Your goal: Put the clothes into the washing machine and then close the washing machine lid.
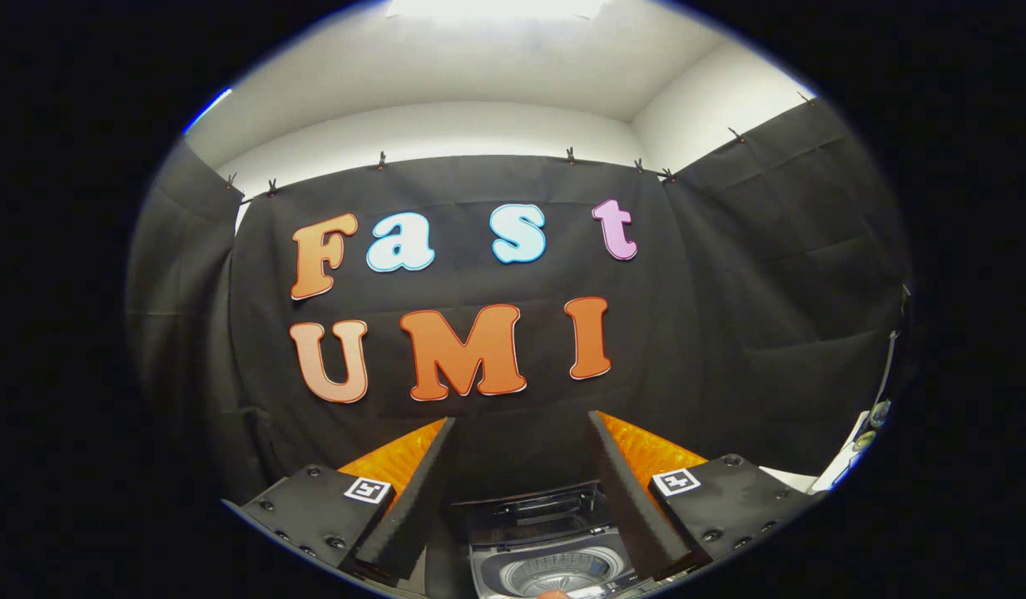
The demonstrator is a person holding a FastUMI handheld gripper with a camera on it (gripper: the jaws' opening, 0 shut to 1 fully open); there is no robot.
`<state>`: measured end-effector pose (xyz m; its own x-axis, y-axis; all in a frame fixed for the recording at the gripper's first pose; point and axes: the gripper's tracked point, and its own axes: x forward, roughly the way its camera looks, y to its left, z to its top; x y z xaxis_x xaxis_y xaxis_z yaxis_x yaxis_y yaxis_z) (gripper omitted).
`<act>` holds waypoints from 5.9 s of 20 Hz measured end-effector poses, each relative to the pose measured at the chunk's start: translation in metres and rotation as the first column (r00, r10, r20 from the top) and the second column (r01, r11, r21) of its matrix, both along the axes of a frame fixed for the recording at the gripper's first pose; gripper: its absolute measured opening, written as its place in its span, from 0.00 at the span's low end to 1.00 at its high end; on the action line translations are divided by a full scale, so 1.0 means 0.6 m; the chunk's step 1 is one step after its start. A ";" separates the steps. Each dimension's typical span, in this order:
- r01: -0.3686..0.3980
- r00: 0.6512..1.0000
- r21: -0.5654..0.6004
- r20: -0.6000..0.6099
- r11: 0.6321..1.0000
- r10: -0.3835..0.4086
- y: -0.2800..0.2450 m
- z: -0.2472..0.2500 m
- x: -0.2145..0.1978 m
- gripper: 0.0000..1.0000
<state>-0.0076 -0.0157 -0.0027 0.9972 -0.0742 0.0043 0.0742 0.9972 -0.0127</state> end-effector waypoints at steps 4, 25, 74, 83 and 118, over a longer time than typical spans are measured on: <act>0.006 1.000 0.001 -0.003 1.000 -0.006 -0.003 0.000 0.000 0.98; -0.095 0.979 0.065 -0.177 0.993 0.105 0.117 -0.106 0.069 0.98; -0.347 0.616 0.094 -0.728 0.933 0.302 0.550 -0.584 0.095 0.85; -0.418 0.581 0.160 -0.710 0.894 0.398 0.542 -0.584 0.105 0.36; -0.163 0.826 0.085 -0.534 0.983 0.182 -0.096 -0.364 0.183 0.17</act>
